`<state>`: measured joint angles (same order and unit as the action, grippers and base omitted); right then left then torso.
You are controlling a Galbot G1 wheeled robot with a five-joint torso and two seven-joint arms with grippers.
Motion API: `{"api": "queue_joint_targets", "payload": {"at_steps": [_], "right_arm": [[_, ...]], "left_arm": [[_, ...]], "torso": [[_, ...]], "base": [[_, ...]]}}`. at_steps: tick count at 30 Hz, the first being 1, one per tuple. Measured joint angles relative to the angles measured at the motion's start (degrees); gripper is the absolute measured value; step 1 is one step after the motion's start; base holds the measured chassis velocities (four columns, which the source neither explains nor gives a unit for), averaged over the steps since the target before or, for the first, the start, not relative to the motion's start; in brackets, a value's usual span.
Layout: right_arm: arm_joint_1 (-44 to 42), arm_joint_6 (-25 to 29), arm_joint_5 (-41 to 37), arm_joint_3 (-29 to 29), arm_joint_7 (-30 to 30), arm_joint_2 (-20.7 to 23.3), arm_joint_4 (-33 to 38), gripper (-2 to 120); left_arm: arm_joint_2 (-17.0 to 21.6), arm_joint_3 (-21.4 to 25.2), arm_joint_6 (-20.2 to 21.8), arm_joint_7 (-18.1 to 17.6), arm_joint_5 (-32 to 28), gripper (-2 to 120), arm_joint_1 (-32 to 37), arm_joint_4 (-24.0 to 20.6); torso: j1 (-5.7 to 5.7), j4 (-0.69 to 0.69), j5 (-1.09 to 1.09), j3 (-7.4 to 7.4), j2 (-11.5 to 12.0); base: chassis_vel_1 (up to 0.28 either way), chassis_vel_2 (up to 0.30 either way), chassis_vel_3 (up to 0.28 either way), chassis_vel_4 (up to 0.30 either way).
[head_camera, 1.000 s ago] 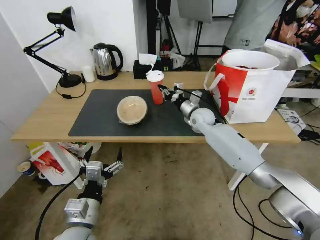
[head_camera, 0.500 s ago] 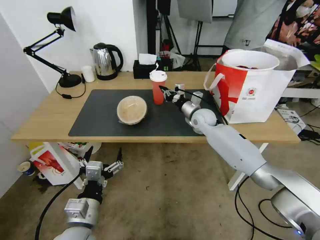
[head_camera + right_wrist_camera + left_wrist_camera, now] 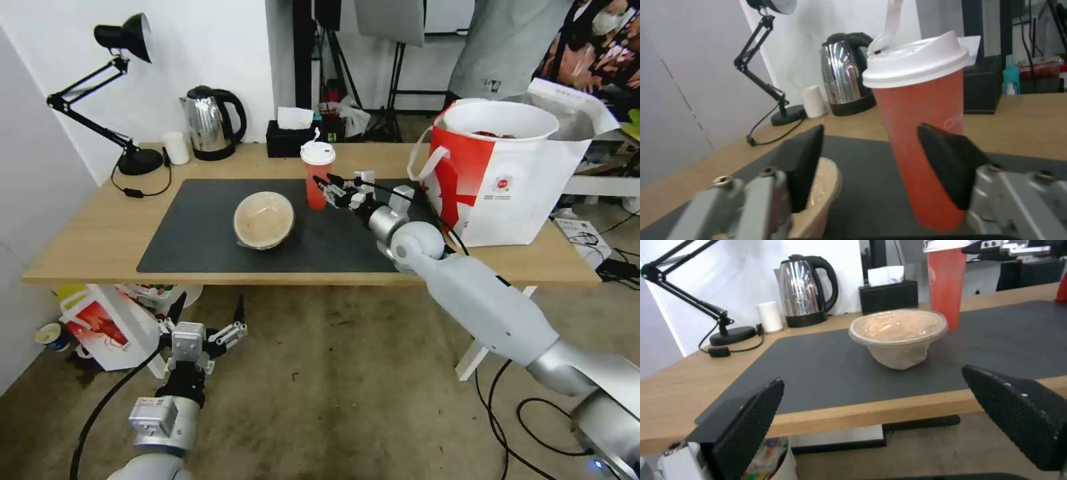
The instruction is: Pick up the trash from the table and place it into the takeout bag.
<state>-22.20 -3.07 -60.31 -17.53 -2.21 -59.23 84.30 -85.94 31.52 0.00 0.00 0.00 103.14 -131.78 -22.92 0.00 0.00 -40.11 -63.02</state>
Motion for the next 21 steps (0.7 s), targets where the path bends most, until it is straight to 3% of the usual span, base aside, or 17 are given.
{"api": "queue_joint_targets", "payload": {"at_steps": [10, 21], "right_arm": [[-0.3, -0.2, 2.2, 0.1, -0.1, -0.6, -2.0, 97], [-0.3, -0.5, 5.3, -0.2, 1.9, -0.9, -1.9, 100]], "left_arm": [[0.0, 0.0, 0.0, 0.0, 0.0, 100, 0.0, 0.0], [0.0, 0.0, 0.0, 0.0, 0.0, 100, 0.0, 0.0]], "torso": [[0.00, 0.01, 0.00, 0.00, 0.0], [0.00, 0.00, 0.00, 0.00, 0.0]], "base": [[0.000, 0.000, 0.000, 0.000], [0.000, 0.000, 0.000, 0.000]]}}
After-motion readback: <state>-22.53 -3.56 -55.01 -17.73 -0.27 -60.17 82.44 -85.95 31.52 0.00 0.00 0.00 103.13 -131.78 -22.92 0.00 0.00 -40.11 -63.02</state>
